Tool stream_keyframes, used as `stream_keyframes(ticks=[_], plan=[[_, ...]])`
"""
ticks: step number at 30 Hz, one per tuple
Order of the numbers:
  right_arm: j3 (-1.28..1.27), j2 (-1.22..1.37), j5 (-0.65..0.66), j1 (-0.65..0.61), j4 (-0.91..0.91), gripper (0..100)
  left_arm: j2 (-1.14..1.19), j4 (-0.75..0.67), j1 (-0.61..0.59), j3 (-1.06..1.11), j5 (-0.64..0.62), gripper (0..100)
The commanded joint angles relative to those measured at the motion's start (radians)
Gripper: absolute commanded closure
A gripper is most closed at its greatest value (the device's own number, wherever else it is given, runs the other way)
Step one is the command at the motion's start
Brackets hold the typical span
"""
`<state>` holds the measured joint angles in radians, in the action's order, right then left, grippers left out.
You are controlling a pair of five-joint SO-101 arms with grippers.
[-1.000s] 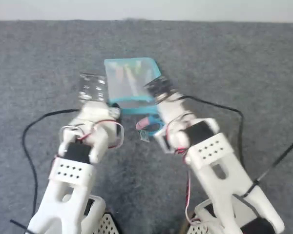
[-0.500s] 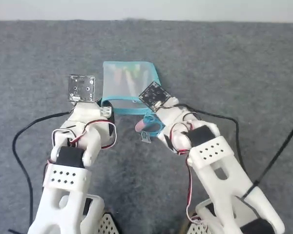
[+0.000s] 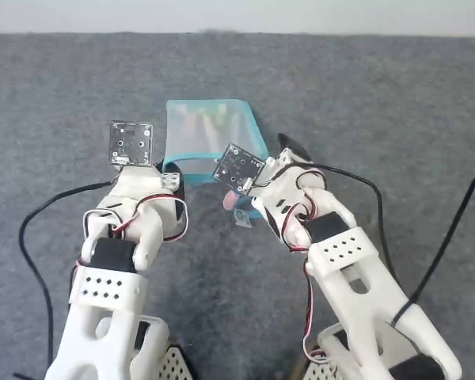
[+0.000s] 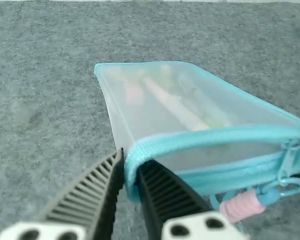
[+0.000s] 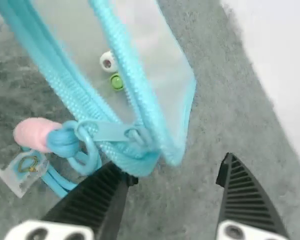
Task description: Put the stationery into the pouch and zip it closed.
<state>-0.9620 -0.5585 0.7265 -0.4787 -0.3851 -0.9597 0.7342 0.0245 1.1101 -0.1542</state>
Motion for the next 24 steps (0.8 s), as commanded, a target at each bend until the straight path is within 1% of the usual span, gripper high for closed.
stream_keyframes(ticks=[1,8,11,13,17,24], plan=[[0.009,-0.035,0.075,0.004,0.031,74.3,-0.041,0.0,-0.003,-0.031,0.008,99],[0.003,-0.096,0.167,0.008,0.021,74.3,-0.04,0.002,-0.003,-0.027,0.008,99],[-0.02,-0.136,0.23,-0.002,0.021,74.3,-0.04,-0.008,-0.003,-0.018,0.008,99],[-0.034,-0.142,0.255,-0.028,0.016,76.2,-0.04,-0.014,-0.003,-0.016,0.008,99],[-0.043,-0.142,0.342,-0.064,-0.048,81.4,-0.04,-0.015,-0.003,-0.016,0.008,99],[-0.037,-0.13,0.344,-0.067,-0.045,81.8,-0.041,-0.015,0.048,-0.004,0.008,99]])
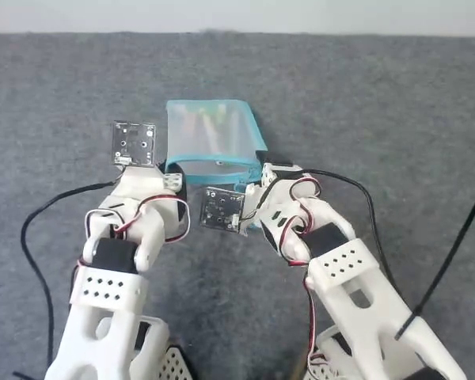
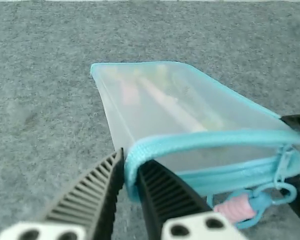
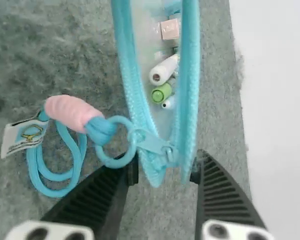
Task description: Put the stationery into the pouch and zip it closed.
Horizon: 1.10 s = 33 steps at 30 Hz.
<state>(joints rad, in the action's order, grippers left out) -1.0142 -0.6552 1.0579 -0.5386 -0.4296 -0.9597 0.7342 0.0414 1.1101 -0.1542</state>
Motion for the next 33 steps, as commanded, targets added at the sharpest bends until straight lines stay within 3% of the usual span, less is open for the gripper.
stream_keyframes(ticks=[1,14,18,23,33], plan=[[0.017,-0.021,0.012,-0.005,-0.001,81.8,-0.041,-0.015,0.032,-0.001,0.008,99],[0.127,0.165,-0.018,0.051,-0.012,82.3,-0.041,-0.015,0.026,-0.001,0.008,99],[0.127,0.168,-0.169,0.079,-0.002,83.0,-0.041,-0.017,0.028,-0.001,0.008,99],[0.129,0.163,-0.249,0.073,0.031,99.3,-0.041,-0.017,0.029,-0.001,0.008,99],[0.138,0.151,-0.387,0.076,0.033,99.1,-0.048,-0.015,0.035,-0.001,0.008,98]])
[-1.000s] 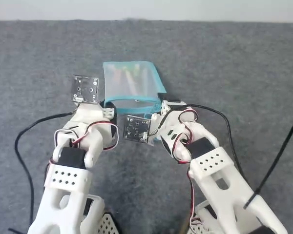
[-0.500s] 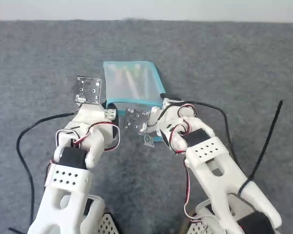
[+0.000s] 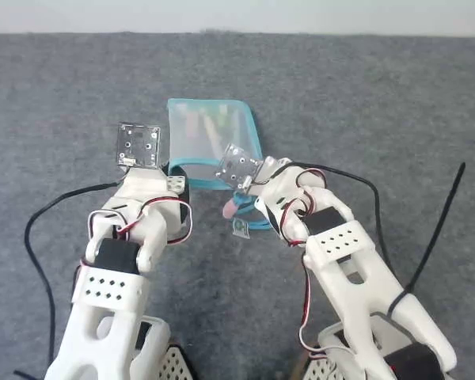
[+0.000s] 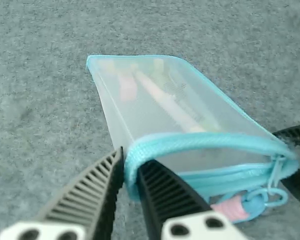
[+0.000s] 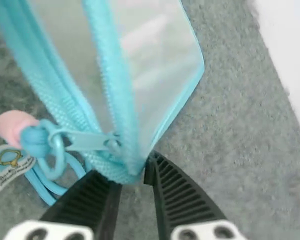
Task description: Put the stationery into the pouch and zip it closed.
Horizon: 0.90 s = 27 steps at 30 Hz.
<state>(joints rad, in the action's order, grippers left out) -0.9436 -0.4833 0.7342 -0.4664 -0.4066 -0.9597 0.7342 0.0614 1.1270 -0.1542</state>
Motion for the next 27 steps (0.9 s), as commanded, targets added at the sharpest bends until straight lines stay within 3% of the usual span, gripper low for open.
stream_keyframes(ticks=[1,6,10,14,22,27], plan=[[0.08,-0.036,-0.084,0.004,-0.019,99.1,-0.049,-0.011,0.023,-0.022,0.014,96],[0.259,-0.137,-0.206,0.008,-0.323,99.2,-0.121,0.035,0.066,-0.022,0.103,86],[0.396,-0.131,-0.252,0.005,-0.489,99.2,-0.295,0.147,0.071,-0.024,0.107,85],[0.483,-0.071,-0.301,0.008,-0.532,99.2,-0.503,0.27,0.086,-0.018,0.153,85],[0.721,0.139,-0.33,0.024,-0.679,99.2,-0.655,0.391,0.321,0.019,0.229,85],[0.755,0.188,-0.347,0.084,-0.687,99.2,-0.655,0.382,0.278,0.019,0.226,77]])
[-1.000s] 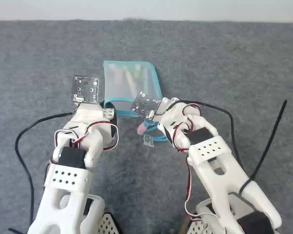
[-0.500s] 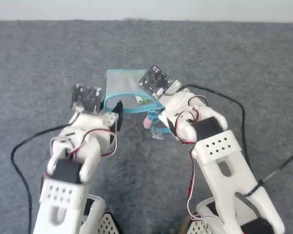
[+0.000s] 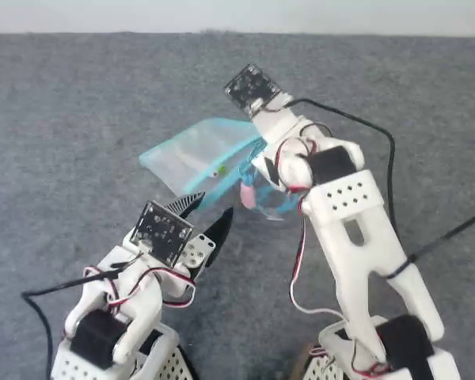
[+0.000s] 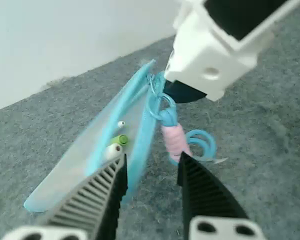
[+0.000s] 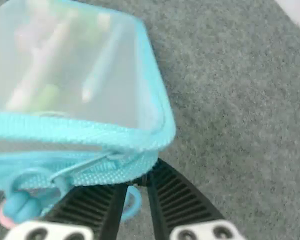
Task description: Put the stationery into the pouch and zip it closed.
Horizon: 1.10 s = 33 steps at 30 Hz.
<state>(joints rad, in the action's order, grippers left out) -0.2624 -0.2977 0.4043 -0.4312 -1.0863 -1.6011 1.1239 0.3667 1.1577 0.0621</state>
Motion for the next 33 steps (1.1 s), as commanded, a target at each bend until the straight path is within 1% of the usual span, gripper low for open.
stream_keyframes(ticks=[1,3,4,6,8,10,12,15,19,21,22,26,28,30,33], plan=[[0.074,0.002,-0.018,0.061,-0.01,99.2,-0.014,-0.012,-0.046,-0.01,0.009,74],[0.072,0.002,-0.02,0.082,-0.024,99.2,-0.014,-0.012,-0.058,-0.012,0.009,70],[0.075,0.001,-0.02,0.09,-0.039,99.2,-0.014,-0.009,-0.049,-0.012,0.012,70],[0.08,-0.001,-0.032,0.108,-0.07,99.2,-0.014,0.012,0.003,-0.01,0.04,71],[0.08,-0.001,-0.063,0.117,-0.094,99.2,-0.017,0.04,0.086,-0.01,0.08,73],[0.08,-0.001,-0.075,0.111,-0.11,99.2,-0.014,0.06,0.155,-0.01,0.095,74],[0.083,-0.002,-0.091,0.102,-0.125,99.2,-0.014,0.078,0.198,-0.008,0.124,74],[0.091,-0.035,-0.098,0.084,-0.147,99.2,-0.012,0.078,0.219,0.028,0.144,74],[0.083,-0.128,-0.092,0.022,-0.168,99.2,-0.012,0.074,0.218,0.044,0.163,74],[0.071,-0.153,-0.083,-0.004,-0.165,99.2,-0.014,0.068,0.199,0.041,0.158,74],[0.061,-0.154,-0.063,-0.013,-0.163,99.2,-0.018,0.063,0.163,0.036,0.158,74],[-0.003,-0.163,-0.041,-0.016,-0.157,99.1,-0.018,0.02,-0.049,0.001,0.115,74],[-0.018,-0.162,-0.025,-0.038,-0.154,99.1,-0.014,-0.014,-0.127,0.001,0.097,74],[-0.029,-0.154,-0.017,-0.088,-0.134,99.1,-0.012,-0.026,-0.161,0.012,0.095,74],[-0.063,-0.153,-0.014,-0.174,-0.082,99.1,-0.012,-0.029,-0.169,0.024,0.094,74]])
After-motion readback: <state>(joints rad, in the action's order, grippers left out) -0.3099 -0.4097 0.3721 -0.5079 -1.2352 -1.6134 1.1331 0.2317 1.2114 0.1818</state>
